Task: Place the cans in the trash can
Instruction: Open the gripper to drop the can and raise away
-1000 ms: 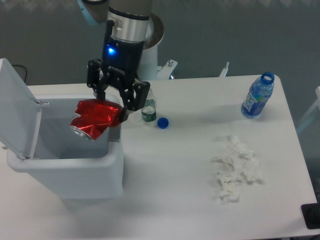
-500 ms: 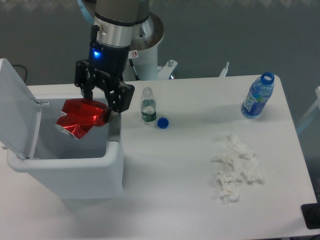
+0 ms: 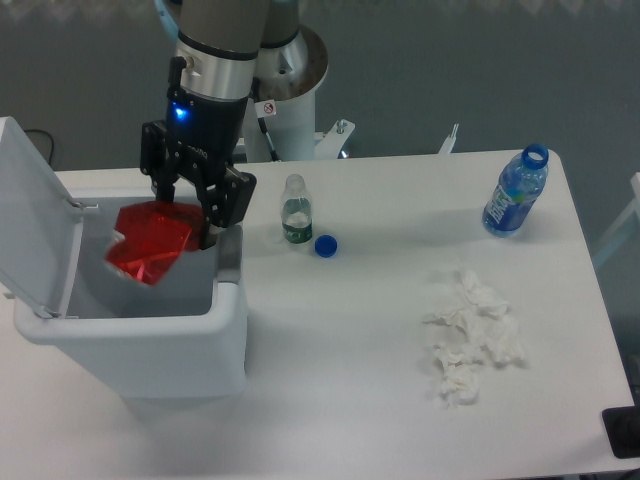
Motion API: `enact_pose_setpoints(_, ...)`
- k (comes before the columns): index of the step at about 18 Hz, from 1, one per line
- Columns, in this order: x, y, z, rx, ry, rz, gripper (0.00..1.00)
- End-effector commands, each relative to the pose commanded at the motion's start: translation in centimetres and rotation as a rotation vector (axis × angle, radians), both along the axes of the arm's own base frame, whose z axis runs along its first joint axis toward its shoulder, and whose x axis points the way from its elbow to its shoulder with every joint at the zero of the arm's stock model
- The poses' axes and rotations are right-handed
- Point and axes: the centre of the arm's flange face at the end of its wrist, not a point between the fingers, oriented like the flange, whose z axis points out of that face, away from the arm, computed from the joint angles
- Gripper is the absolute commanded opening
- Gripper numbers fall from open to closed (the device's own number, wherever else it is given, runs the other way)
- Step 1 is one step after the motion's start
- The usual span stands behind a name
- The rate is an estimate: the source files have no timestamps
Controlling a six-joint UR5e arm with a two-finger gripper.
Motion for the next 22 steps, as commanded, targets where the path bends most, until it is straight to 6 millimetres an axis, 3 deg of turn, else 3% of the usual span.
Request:
enact_pose_setpoints(2,0.1,0.0,0.0,0.000,0.000,-0.002,0.99)
enact_pose_setpoints(10,-1.0,-0.5,0.1,-0.002,0.016,0.024,1.00)
enact_pose_setpoints(13,-3.8,-1.9,0.3,-0.005,0.022,0.085,1.00)
enact_pose_setpoints(16,-7.5,-4.2,1.0,0.004,-0.029,0.253,1.00)
enact_pose_setpoints(22,-9.8,-5.1,1.5,-0.039,0.115,0.204,1.00)
